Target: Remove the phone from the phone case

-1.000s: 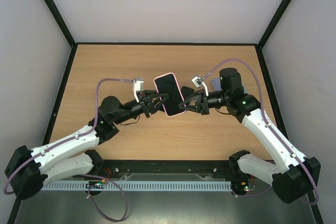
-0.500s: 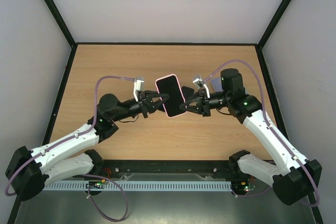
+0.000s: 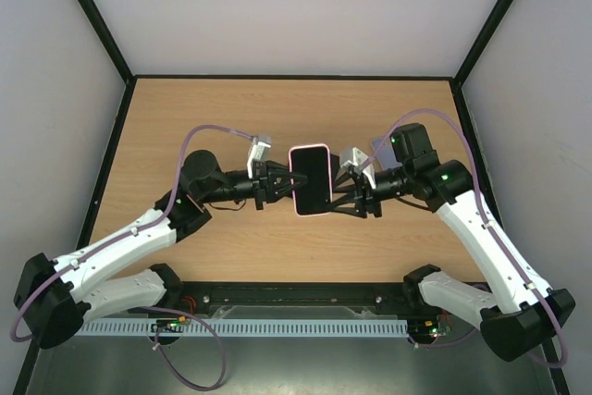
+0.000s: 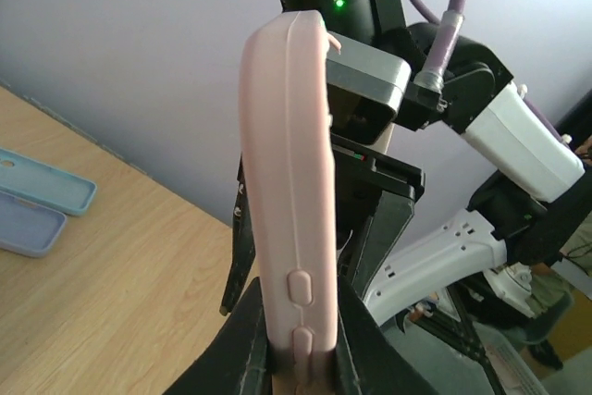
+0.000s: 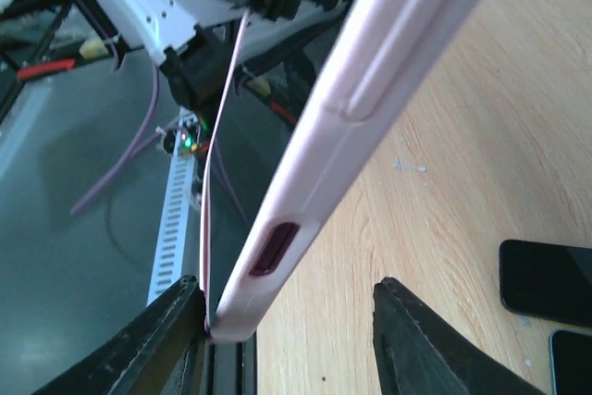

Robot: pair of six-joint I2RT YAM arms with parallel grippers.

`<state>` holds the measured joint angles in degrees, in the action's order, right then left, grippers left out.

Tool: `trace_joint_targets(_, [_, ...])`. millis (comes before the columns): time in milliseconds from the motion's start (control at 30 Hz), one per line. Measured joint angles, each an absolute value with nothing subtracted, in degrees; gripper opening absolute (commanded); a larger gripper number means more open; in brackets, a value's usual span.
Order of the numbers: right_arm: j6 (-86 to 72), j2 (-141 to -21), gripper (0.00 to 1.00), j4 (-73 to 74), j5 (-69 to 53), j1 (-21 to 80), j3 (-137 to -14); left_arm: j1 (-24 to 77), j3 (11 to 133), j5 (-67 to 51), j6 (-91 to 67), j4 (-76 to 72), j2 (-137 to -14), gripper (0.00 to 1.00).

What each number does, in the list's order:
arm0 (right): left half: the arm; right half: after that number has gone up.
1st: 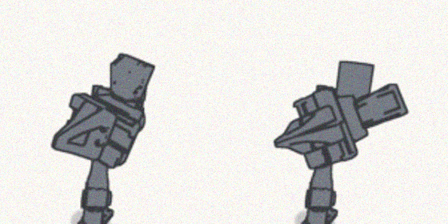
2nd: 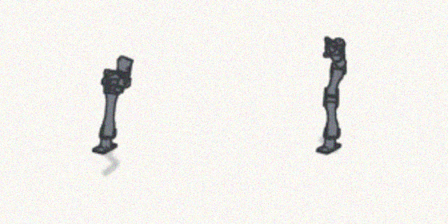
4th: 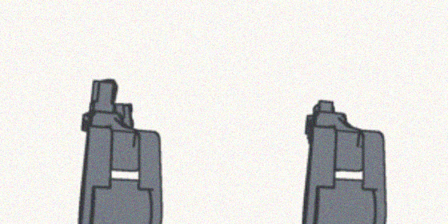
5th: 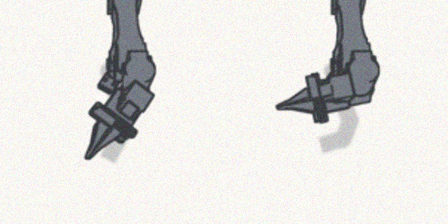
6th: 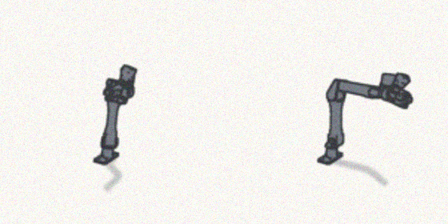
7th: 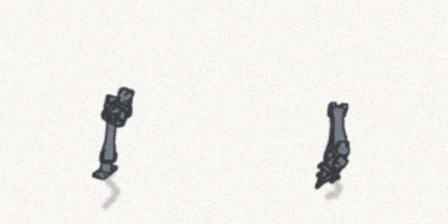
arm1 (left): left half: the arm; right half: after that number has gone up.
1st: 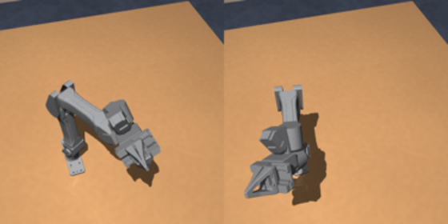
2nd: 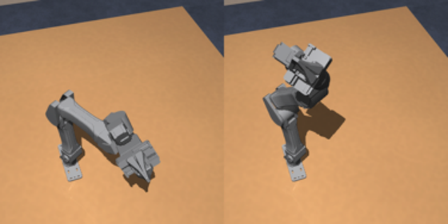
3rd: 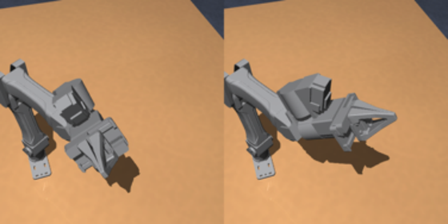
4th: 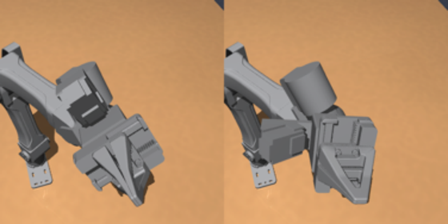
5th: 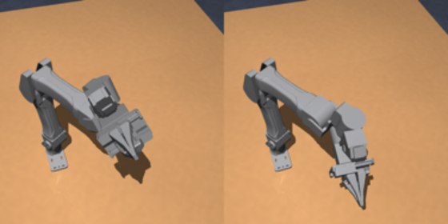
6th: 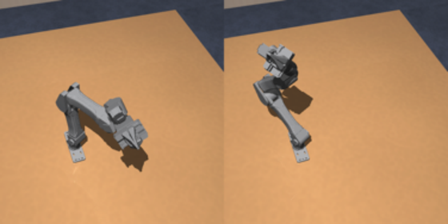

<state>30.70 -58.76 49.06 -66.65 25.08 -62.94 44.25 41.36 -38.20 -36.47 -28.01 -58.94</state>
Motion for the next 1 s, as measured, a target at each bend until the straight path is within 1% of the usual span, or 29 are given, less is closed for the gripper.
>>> trace_joint_targets(133, [37.1,-58.7,0.43,53.8,-65.7,25.2,-62.9,44.2,41.5,-39.9,-35.9,-27.2,-59.4,0.02])
trace_joint_targets(267, [39.1,-58.4,0.41,55.2,-65.6,25.3,-62.9,44.2,41.5,-41.2,-36.6,-27.8,-60.9,0.02])
trace_joint_targets(367, [39.6,-58.2,0.42,55.3,-65.6,25.3,-62.9,44.2,41.5,-42.0,-37.6,-28.4,-62.3,0.02])
trace_joint_targets(467, [39.6,-58.2,0.46,55.3,-66.0,25.5,-62.9,44.2,41.5,-42.2,-38.4,-29.2,-63.1,0.02])
trace_joint_targets(567, [39.8,-58.2,0.46,55.6,-66.8,26.0,-62.9,44.1,41.5,-42.2,-39.2,-30.3,-63.1,0.02])
trace_joint_targets(1000, [44.0,-57.5,0.27,58.6,-66.1,27.4,-62.9,44.1,42.2,-43.9,-43.0,-34.4,-65.2,0.02])
